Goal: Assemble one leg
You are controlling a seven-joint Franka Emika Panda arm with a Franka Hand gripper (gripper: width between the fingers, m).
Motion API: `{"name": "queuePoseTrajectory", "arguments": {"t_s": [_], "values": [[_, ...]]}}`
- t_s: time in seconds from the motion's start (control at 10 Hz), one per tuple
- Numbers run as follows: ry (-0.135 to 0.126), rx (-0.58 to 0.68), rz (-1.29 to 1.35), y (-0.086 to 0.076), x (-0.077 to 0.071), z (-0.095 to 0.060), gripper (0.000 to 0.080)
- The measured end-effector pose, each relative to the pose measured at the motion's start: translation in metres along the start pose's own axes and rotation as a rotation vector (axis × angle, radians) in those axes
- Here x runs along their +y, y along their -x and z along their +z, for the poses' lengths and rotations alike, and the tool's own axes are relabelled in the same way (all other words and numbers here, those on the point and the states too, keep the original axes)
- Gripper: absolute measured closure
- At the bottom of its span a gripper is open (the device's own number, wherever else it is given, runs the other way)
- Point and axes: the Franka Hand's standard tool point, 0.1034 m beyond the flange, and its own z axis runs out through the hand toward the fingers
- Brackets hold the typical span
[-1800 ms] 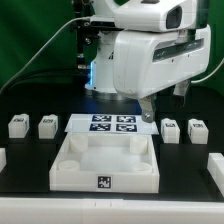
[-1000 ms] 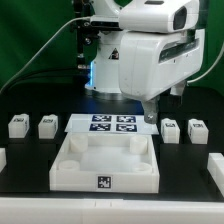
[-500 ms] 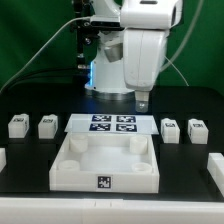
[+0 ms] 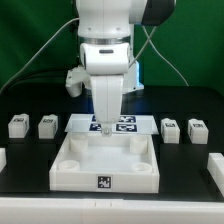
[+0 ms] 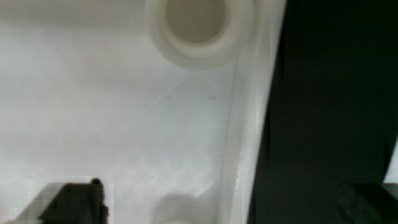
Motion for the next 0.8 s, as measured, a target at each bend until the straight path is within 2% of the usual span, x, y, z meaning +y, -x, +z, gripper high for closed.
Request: {"name": "queuePoseTrajectory", "arguments": {"t_s": [0.1, 0.3, 0.5, 0.7, 0.8], "values": [[-0.004, 0.007, 0.0, -0.002, -0.002, 0.012, 0.0149], [-0.034, 0.018, 0.032, -0.008, -0.008, 0.032, 0.0149], [-0.034, 0.019, 0.081, -0.015, -0.009, 0.037, 0.0149], [-0.034, 0.019, 0.086, -0.013, -0.009, 0.037, 0.0413], [-0.034, 0.019, 0.086, -0.013, -0.009, 0.037, 0.0413]]}}
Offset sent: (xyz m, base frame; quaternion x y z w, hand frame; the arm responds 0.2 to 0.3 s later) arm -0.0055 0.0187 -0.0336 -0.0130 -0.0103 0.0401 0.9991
